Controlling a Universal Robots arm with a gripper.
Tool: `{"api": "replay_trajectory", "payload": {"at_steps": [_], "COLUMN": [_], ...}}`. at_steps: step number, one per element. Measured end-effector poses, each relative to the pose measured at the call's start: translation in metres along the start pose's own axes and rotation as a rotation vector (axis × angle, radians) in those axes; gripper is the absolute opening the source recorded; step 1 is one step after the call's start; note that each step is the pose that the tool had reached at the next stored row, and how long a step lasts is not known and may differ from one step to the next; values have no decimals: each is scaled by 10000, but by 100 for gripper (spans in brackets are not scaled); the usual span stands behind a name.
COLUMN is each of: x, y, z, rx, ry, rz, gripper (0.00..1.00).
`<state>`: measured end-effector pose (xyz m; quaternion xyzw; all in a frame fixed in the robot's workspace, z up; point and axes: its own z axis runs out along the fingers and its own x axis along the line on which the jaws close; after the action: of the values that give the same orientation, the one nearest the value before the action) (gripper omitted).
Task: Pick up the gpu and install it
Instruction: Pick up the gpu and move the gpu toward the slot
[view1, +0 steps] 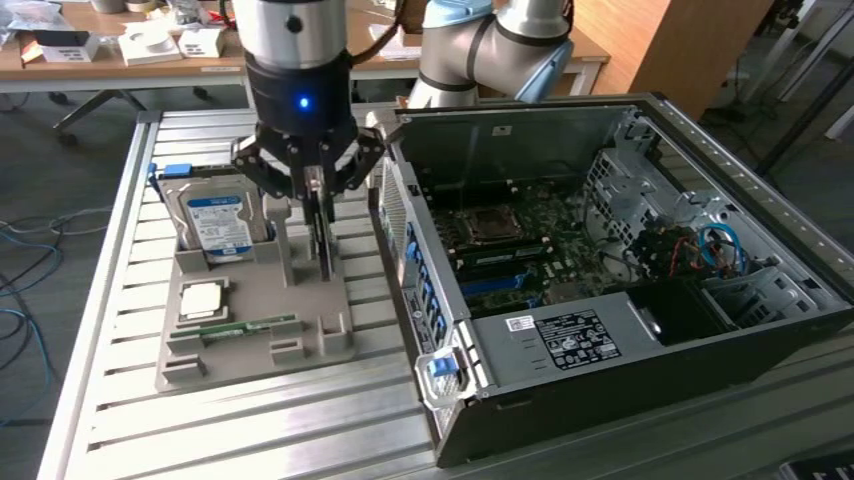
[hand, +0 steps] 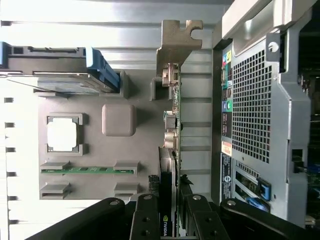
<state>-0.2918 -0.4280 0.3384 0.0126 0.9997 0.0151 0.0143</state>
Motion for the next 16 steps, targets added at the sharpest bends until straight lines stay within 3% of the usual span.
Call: {"api": "replay_trajectory", "payload": {"at_steps": [16], "x": [-17], "y": [19], "z": [-607], "rx": [0], "ry": [0], "rz": [0], "gripper": [26]}}
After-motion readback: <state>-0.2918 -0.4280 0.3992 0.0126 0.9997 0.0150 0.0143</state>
